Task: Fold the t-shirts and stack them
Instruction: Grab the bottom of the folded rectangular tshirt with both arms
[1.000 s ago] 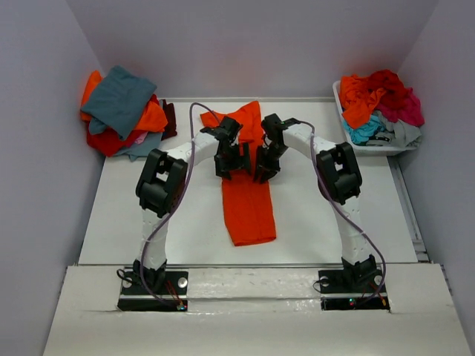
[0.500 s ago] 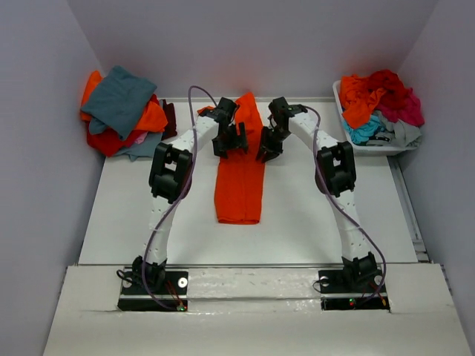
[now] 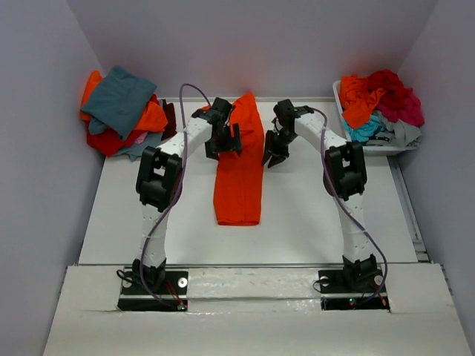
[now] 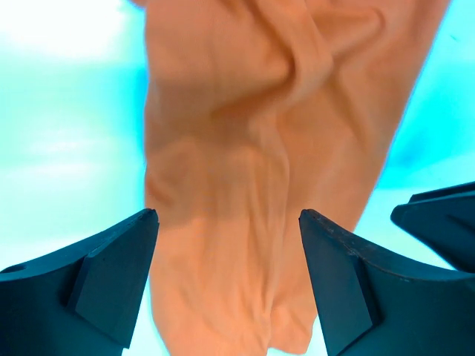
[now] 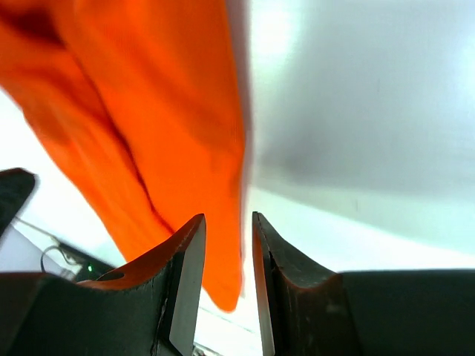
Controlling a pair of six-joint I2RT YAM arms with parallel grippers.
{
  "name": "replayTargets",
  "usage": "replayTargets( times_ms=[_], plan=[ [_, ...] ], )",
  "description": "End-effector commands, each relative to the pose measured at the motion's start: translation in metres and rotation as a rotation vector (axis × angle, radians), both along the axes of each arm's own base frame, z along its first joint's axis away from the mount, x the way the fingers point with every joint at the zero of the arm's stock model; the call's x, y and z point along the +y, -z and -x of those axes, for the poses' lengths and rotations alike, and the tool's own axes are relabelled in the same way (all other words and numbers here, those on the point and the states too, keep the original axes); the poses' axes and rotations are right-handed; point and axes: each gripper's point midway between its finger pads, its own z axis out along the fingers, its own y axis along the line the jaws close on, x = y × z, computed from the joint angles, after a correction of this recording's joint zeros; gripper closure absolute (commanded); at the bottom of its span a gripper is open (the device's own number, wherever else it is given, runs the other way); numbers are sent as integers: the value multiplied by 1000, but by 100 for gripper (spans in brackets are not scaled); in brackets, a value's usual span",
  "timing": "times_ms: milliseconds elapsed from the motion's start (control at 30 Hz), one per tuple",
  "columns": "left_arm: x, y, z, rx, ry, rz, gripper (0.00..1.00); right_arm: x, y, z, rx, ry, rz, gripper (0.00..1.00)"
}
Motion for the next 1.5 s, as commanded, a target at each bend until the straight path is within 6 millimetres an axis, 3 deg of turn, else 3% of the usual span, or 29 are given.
replayTargets(
  times_ms=[0, 100, 167, 200, 267, 300, 333, 433, 633, 767, 933, 1467],
  plan=[
    [6, -67, 19, -123, 11, -1, 12, 1, -52, 13, -87, -27, -55, 63],
    [7, -71, 43, -106, 25, -3, 11, -2, -57, 33, -55, -31, -73, 63],
    [11, -63, 65, -68, 43, -18, 11, -3, -49, 53, -8, -41, -69, 63],
    [10, -57, 76, -54, 57, -25, 11, -3, -56, 55, -30, -44, -88, 63],
    [23, -40, 102, -8, 55, -36, 11, 0, -53, 72, -5, -63, -105, 62],
    [23, -33, 114, 10, 56, -30, 11, -3, -43, 88, 33, -71, -93, 62],
    [29, -22, 132, 40, 58, -22, 11, -3, -39, 93, 38, -72, -102, 62],
    [36, -8, 153, 71, 50, -7, 11, -4, -18, 124, 101, -83, -111, 62],
    [56, 13, 196, 130, 36, -11, 11, -4, 4, 166, 181, -77, -151, 62],
    [57, 20, 208, 151, 28, 13, 11, 3, 9, 181, 201, -96, -149, 62],
    [56, 31, 213, 168, 29, 28, 11, 10, 13, 188, 216, -97, -162, 62],
    [56, 49, 210, 184, 38, 11, 11, 42, 25, 208, 275, -139, -270, 56]
  ],
)
